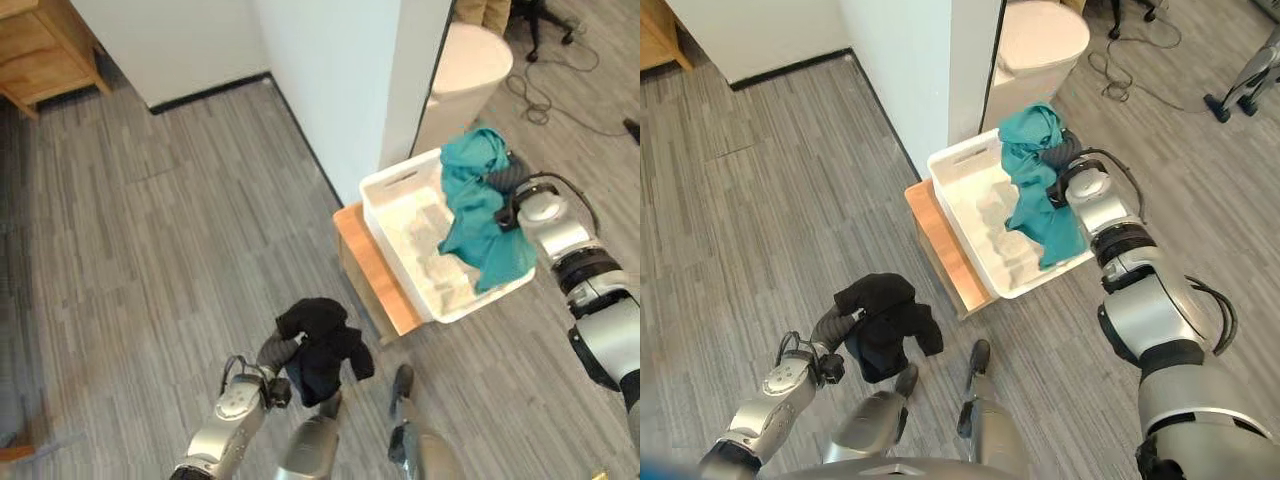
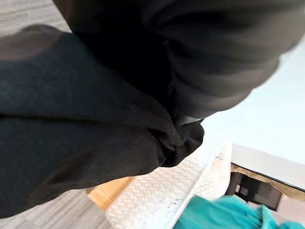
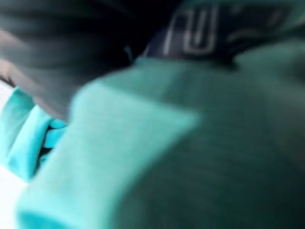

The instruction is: Pick up bed clothes into laundry basket.

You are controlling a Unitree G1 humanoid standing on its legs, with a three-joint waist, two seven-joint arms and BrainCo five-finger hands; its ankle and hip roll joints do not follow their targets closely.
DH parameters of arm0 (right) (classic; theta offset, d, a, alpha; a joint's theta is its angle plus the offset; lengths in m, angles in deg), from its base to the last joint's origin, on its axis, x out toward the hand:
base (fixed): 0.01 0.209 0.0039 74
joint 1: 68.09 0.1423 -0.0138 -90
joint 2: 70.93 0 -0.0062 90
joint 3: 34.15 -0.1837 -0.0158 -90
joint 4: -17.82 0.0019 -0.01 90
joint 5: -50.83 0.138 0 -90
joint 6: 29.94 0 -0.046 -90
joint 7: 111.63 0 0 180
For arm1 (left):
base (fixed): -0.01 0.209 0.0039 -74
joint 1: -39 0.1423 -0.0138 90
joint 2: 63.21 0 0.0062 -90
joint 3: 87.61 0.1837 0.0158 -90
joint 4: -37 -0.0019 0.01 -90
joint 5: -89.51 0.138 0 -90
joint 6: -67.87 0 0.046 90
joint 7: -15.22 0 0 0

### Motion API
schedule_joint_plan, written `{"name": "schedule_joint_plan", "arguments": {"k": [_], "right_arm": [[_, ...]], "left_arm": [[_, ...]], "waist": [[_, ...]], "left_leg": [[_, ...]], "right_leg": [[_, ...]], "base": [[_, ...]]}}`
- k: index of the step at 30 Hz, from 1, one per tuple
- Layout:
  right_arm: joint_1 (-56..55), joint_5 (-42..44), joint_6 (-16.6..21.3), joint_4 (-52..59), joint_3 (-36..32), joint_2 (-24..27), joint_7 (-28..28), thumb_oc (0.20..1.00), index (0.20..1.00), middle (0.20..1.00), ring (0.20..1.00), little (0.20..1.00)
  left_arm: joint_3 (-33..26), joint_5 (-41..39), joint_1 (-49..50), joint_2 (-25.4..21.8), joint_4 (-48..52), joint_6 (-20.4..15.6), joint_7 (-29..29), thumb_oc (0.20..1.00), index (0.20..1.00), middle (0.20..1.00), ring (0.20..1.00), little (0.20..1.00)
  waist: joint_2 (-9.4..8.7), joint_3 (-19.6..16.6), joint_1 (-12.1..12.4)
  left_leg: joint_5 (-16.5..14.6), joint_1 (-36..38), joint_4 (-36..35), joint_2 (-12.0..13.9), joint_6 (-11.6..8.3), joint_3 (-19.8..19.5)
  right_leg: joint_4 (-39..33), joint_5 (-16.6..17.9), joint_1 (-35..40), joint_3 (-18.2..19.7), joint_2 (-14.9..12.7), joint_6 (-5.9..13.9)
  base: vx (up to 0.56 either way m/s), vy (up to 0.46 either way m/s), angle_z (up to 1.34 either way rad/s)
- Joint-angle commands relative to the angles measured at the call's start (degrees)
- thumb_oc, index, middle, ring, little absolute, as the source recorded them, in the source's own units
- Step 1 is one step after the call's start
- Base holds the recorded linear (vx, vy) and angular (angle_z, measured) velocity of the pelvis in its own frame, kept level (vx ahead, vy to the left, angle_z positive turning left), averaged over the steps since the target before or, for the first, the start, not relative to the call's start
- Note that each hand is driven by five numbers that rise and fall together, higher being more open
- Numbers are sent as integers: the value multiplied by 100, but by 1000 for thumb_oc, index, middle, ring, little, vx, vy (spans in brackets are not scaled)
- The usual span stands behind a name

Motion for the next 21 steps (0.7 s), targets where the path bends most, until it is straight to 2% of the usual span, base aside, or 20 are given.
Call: {"name": "schedule_joint_plan", "arguments": {"k": [1, 4, 5, 8, 12, 14, 16, 17, 18, 19, 20, 21], "right_arm": [[549, -325, 163, -203, 217, 270, 133, 200, 200, 200, 200, 200], [538, -380, 133, -522, 179, 160, 148, 200, 200, 200, 200, 200], [518, -493, -6, -1068, 167, 46, 0, 1000, 1000, 1000, 1000, 1000], [643, -560, -109, -1337, 255, 9, -225, 1000, 1000, 1000, 1000, 1000], [724, -321, -97, -1067, 161, 51, -153, 1000, 1000, 1000, 1000, 1000], [766, -92, -39, -171, 286, 269, -239, 1000, 1000, 1000, 1000, 1000], [598, 69, 13, 1412, 407, 919, -307, 1000, 1000, 1000, 1000, 1000], [243, 324, 157, 2300, 278, 1360, -346, 1000, 1000, 1000, 1000, 1000], [-19, 507, 215, 2701, 111, 1555, -346, 1000, 1000, 1000, 1000, 1000], [-910, 828, 428, 3951, -561, 2052, -439, 1000, 1000, 1000, 1000, 1000], [-1013, 814, 405, 4015, -651, 2064, -437, 1000, 1000, 1000, 1000, 1000], [-1446, 908, 462, 4402, -953, 2151, -477, 1000, 1000, 1000, 1000, 1000]], "left_arm": [[100, -283, -59, -58, 475, -390, 27, 200, 200, 200, 200, 200], [139, -275, -153, -39, 459, -406, 52, 200, 200, 200, 200, 200], [151, -294, -246, -15, 449, -405, 91, 200, 200, 200, 200, 200], [140, -282, -282, 5, 422, -405, 77, 200, 200, 200, 200, 200], [-36, -331, -249, 0, 435, -417, 93, 200, 200, 200, 200, 200], [-261, -289, -225, -84, 390, -457, 146, 200, 200, 200, 200, 200], [-543, -236, -224, -231, 488, -497, 198, 200, 200, 200, 200, 200], [-697, -238, -307, -319, 545, -535, 200, 200, 200, 200, 200, 200], [-742, -260, -386, -400, 587, -557, 202, 200, 200, 200, 200, 200], [-1001, -98, -717, -806, 859, -642, 194, 200, 200, 200, 200, 200], [-967, -98, -721, -834, 864, -639, 196, 200, 200, 200, 200, 200], [-1042, -38, -896, -1013, 991, -661, 201, 200, 200, 200, 200, 200]], "waist": [[354, -131, 152], [405, -84, 175], [468, -46, 207], [507, -37, 219], [525, -79, 160], [473, -148, 43], [403, -248, -103], [385, -346, -229], [378, -405, -263], [420, -582, -496], [400, -580, -459], [429, -644, -545]], "left_leg": [[1194, -85, -1114, 211, 79, -184], [1224, -150, -1134, 196, 76, -201], [1256, -195, -1170, 187, 68, -200], [1257, -197, -1189, 190, 63, -195], [1233, -85, -1239, 188, 64, -153], [1215, 39, -1294, 223, 51, -69], [1194, 225, -1394, 246, 28, 34], [1174, 323, -1435, 260, 11, 94], [1151, 386, -1451, 266, 10, 109], [1097, 575, -1500, 292, -5, 196], [1091, 594, -1500, 293, -5, 197], [1068, 661, -1517, 298, -10, 235]], "right_leg": [[618, -868, 396, -109, 107, 215], [592, -846, 329, -101, 109, 220], [571, -828, 288, -102, 98, 231], [559, -828, 280, -99, 91, 234], [515, -826, 349, -19, 93, 246], [506, -839, 396, 59, 107, 250], [493, -857, 480, 122, 134, 253], [471, -876, 540, 169, 135, 264], [459, -892, 590, 185, 134, 268], [431, -940, 727, 239, 132, 282], [426, -943, 746, 240, 133, 281], [418, -959, 793, 257, 129, 292]], "base": [[-51, 7, 11], [-16, 14, 3], [-16, 24, 10], [-6, 13, 5], [4, 37, -9], [-4, 67, -12], [22, 47, -24], [44, 26, -72], [101, 43, -63], [83, 24, -51], [94, 34, 7], [62, 25, -11]]}}
